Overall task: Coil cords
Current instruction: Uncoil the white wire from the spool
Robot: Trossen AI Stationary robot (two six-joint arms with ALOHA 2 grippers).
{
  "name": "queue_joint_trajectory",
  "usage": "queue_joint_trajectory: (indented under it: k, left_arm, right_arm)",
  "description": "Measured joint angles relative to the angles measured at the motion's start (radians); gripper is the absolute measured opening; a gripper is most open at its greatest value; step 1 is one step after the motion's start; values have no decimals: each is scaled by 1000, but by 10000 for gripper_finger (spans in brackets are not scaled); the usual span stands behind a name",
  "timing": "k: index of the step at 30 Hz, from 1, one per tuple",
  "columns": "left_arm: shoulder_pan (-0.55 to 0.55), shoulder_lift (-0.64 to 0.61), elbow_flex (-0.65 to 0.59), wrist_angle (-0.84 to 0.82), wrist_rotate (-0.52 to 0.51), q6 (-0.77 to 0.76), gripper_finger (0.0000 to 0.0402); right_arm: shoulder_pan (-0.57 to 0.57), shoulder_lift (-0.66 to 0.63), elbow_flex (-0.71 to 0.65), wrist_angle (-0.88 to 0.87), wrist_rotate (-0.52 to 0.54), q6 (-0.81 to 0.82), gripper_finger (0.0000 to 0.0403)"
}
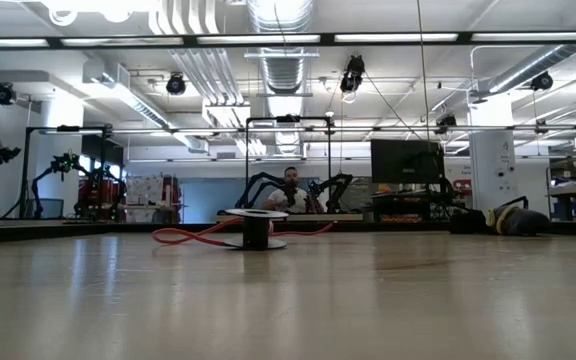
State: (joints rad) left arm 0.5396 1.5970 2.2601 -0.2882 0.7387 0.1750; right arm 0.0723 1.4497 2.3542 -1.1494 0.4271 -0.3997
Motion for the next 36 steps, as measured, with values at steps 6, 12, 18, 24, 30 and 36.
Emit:
queue_joint_trajectory:
  k: [6,12,18,24,30,36]
  left_arm:
    - [-2,0,23,0,75,-39,0]
    - [0,4,-7,-8,90,-49,0]
    - [30,37,-28,-38,83,-44,0]
    - [89,64,-79,-87,81,-26,0]
    - [120,83,-182,-92,-88,3,3]
    - [157,81,-235,-188,-149,142,56]
  right_arm:
    - [-51,117,-3,-126,-63,93,0]
    - [-64,270,-4,-71,-466,28,0]
    - [-22,328,-5,125,-721,-65,0]
    - [32,242,1,292,-750,-110,0]
    - [34,125,1,405,-738,-98,0]
    - [33,22,2,431,-560,-137,0]
